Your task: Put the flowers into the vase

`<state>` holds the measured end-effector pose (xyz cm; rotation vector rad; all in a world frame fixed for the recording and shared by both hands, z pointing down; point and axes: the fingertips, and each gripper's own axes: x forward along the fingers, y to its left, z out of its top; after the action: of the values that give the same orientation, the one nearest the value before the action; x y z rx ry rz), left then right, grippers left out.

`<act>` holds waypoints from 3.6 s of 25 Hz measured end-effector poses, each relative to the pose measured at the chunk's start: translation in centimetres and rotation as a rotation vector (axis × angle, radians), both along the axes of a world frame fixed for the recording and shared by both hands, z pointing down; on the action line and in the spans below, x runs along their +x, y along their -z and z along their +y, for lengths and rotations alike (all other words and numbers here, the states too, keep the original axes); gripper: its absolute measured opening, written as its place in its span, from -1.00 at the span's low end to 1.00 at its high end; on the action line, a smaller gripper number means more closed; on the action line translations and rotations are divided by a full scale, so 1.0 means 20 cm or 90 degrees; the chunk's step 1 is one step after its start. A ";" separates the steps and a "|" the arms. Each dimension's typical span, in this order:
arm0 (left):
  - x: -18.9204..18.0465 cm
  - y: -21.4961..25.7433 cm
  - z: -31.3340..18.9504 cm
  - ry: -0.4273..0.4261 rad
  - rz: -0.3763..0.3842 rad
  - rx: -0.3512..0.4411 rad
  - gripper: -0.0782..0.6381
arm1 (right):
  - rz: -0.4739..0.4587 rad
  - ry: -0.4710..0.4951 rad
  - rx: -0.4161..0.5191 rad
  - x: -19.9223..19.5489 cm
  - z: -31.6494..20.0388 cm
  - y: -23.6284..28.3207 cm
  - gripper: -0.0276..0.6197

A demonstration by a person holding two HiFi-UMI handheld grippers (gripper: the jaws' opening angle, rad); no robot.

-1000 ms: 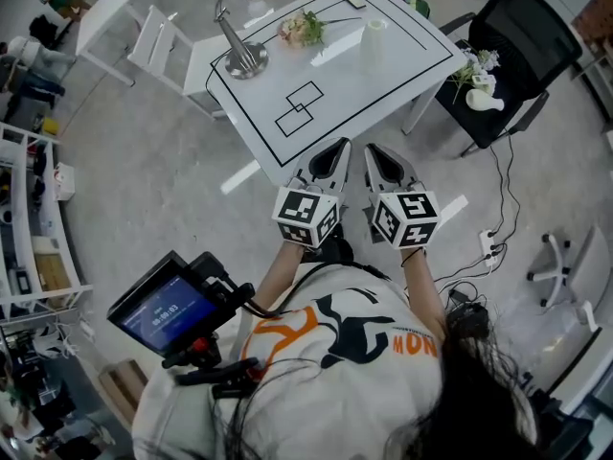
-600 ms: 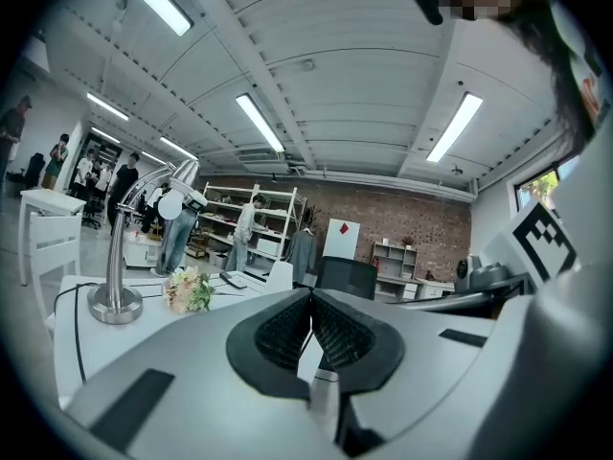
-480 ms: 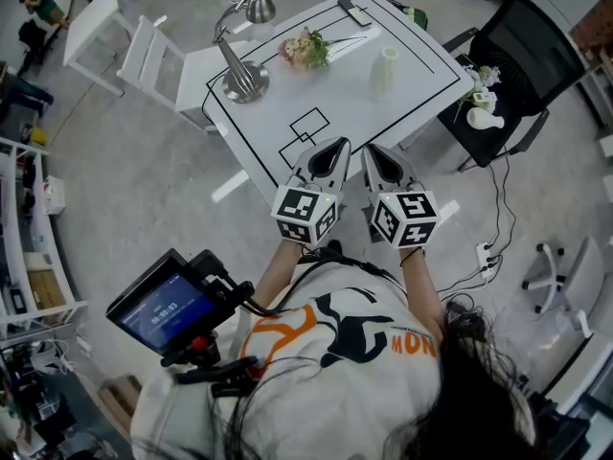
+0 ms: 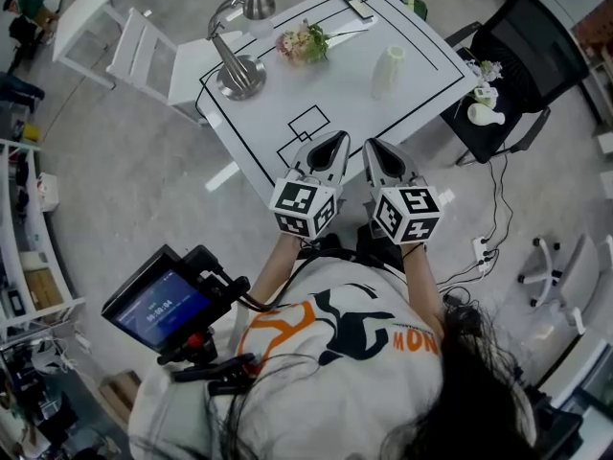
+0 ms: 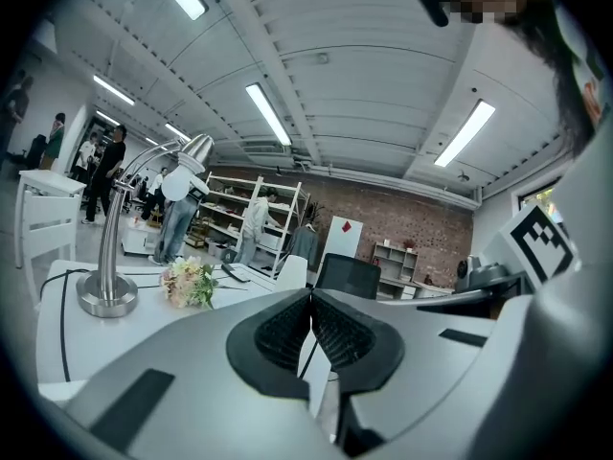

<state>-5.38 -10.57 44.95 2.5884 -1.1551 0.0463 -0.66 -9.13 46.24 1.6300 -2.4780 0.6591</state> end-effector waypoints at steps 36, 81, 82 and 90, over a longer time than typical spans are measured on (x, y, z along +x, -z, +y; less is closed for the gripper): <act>0.25 -0.02 -0.96 0.204 0.014 -0.011 -0.75 | -0.011 0.264 0.055 0.41 -1.28 0.37 -0.83; -0.02 -0.24 -1.03 0.364 0.007 -0.102 -0.75 | 0.544 0.929 -0.031 -0.38 -1.77 -0.83 -0.26; -0.02 -0.24 -1.03 0.364 0.005 -0.102 -0.75 | 0.551 0.927 -0.036 -0.38 -1.78 -0.84 -0.26; -0.07 -0.27 -1.02 0.375 -0.002 -0.101 -0.75 | 0.643 0.911 -0.062 -0.46 -1.79 -0.90 -0.46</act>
<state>-6.73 -30.99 50.41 2.0246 -1.7824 0.0115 -9.81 -44.95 64.15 -0.1761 -1.9500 -0.2282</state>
